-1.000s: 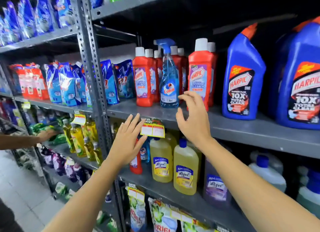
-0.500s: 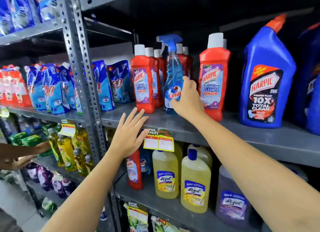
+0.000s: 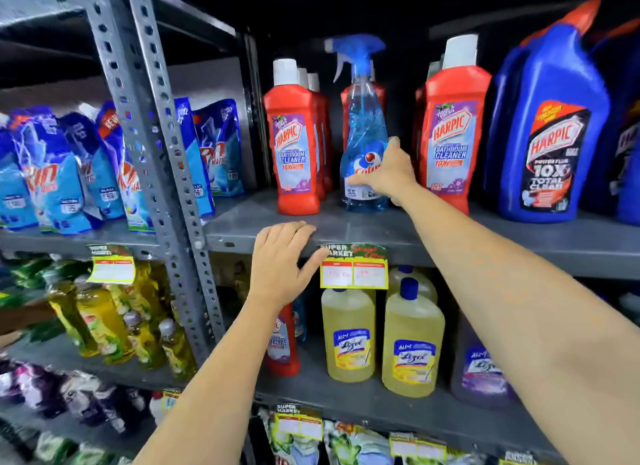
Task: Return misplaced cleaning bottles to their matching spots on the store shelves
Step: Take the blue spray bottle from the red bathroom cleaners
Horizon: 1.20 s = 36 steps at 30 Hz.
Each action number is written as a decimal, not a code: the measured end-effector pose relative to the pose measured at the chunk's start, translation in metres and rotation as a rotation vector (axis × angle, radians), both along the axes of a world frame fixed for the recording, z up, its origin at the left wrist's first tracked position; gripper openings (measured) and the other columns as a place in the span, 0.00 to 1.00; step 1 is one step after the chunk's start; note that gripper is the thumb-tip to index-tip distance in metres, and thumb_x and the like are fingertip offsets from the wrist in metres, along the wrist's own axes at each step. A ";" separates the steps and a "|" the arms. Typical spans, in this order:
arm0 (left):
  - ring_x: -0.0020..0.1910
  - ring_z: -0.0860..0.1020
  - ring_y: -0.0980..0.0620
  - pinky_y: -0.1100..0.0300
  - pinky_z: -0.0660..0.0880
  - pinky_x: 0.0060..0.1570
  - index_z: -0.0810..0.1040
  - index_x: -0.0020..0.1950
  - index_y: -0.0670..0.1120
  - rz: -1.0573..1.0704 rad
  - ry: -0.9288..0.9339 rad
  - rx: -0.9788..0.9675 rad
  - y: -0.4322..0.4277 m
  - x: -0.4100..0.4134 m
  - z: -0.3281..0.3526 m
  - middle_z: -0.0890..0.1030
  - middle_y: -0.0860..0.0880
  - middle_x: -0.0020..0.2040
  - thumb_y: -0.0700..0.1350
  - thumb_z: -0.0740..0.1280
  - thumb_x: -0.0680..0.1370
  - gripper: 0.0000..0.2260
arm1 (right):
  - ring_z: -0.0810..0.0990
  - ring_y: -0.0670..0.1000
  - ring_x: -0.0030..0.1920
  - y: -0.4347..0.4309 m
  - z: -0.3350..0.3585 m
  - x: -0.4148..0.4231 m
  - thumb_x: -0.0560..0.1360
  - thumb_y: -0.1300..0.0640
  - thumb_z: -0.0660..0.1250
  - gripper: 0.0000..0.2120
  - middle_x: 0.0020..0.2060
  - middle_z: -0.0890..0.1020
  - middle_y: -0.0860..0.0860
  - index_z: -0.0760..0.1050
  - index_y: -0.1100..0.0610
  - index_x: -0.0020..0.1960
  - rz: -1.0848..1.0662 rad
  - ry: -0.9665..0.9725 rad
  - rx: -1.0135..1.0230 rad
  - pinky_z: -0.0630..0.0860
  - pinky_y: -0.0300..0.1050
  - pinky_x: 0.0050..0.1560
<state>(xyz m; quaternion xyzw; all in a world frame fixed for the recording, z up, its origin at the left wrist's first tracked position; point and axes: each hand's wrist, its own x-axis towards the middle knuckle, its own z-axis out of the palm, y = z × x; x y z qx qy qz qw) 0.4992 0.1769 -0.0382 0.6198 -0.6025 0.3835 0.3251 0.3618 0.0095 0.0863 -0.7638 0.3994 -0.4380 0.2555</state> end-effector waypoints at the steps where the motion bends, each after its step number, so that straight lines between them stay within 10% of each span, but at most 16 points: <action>1: 0.55 0.75 0.45 0.50 0.67 0.55 0.78 0.58 0.44 -0.010 -0.002 -0.004 0.000 0.001 -0.001 0.81 0.46 0.55 0.58 0.60 0.79 0.20 | 0.78 0.58 0.58 0.004 0.000 0.000 0.58 0.53 0.84 0.41 0.60 0.77 0.57 0.63 0.61 0.62 -0.006 -0.007 -0.009 0.75 0.51 0.58; 11: 0.55 0.75 0.45 0.52 0.64 0.56 0.77 0.60 0.44 -0.088 0.008 -0.007 0.002 0.007 -0.003 0.80 0.46 0.56 0.56 0.60 0.80 0.19 | 0.78 0.50 0.55 0.038 -0.012 -0.013 0.59 0.58 0.83 0.41 0.57 0.78 0.53 0.63 0.61 0.64 0.032 -0.212 -0.070 0.75 0.45 0.59; 19: 0.76 0.58 0.44 0.47 0.50 0.74 0.65 0.75 0.43 -0.170 0.038 0.002 0.016 0.010 -0.027 0.65 0.42 0.75 0.50 0.61 0.81 0.23 | 0.80 0.48 0.61 0.093 -0.022 -0.044 0.54 0.47 0.83 0.52 0.63 0.78 0.53 0.61 0.60 0.69 0.240 -0.448 -0.028 0.77 0.49 0.62; 25: 0.76 0.56 0.44 0.43 0.53 0.73 0.67 0.73 0.42 -0.143 0.166 0.032 0.038 0.013 -0.102 0.60 0.41 0.77 0.46 0.62 0.79 0.22 | 0.81 0.40 0.53 0.155 -0.092 -0.057 0.59 0.63 0.82 0.35 0.52 0.81 0.44 0.67 0.47 0.57 0.374 -0.380 0.022 0.77 0.37 0.54; 36: 0.77 0.52 0.51 0.49 0.43 0.72 0.57 0.78 0.49 -0.008 0.231 0.864 0.075 0.043 -0.270 0.52 0.50 0.79 0.62 0.48 0.82 0.28 | 0.79 0.39 0.54 0.156 -0.300 -0.029 0.62 0.59 0.81 0.34 0.53 0.79 0.41 0.65 0.42 0.59 0.197 -0.086 0.376 0.76 0.40 0.56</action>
